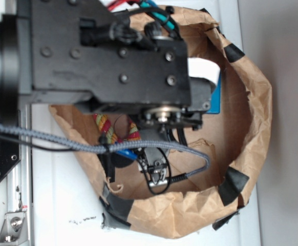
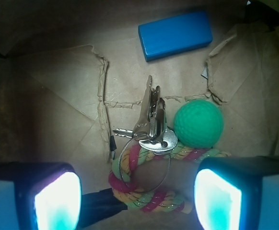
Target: Grab the silver keys.
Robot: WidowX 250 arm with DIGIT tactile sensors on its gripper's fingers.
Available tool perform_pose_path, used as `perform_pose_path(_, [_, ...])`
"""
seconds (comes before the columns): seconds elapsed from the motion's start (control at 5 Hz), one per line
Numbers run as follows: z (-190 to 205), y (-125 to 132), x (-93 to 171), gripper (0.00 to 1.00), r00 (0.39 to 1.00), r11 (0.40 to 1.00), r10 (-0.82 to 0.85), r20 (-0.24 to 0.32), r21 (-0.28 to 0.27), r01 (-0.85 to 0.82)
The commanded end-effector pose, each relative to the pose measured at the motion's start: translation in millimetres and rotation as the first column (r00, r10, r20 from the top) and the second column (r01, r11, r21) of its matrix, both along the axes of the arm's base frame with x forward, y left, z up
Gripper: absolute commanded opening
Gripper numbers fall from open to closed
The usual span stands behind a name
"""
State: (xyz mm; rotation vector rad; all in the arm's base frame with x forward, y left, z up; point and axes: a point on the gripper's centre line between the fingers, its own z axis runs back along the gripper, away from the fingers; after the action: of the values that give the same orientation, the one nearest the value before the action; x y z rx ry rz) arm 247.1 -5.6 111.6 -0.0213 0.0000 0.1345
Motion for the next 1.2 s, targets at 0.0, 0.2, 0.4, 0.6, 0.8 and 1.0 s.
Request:
perform_pose_path(0.0, [-30, 2, 9, 1.0, 0.997, 0.999, -0.031, 0.064, 0.024, 0.03])
perform_pose_path(0.2, [-53, 3, 6, 1.0, 0.993, 0.993, -0.102, 0.067, 0.072, 0.097])
perform_pose_path(0.4, [-53, 2, -1, 1.0, 0.987, 0.987, -0.162, 0.015, -0.018, 0.162])
perform_pose_path(0.6, [-53, 0, -1, 1.0, 0.986, 0.985, -0.162, -0.029, -0.072, 0.159])
perform_pose_path(0.8, [-54, -2, -1, 1.0, 0.986, 0.985, -0.164, -0.028, -0.068, 0.161])
perform_pose_path(1.0, [-56, -3, 0, 1.0, 0.99, 0.989, -0.141, -0.014, -0.044, 0.14])
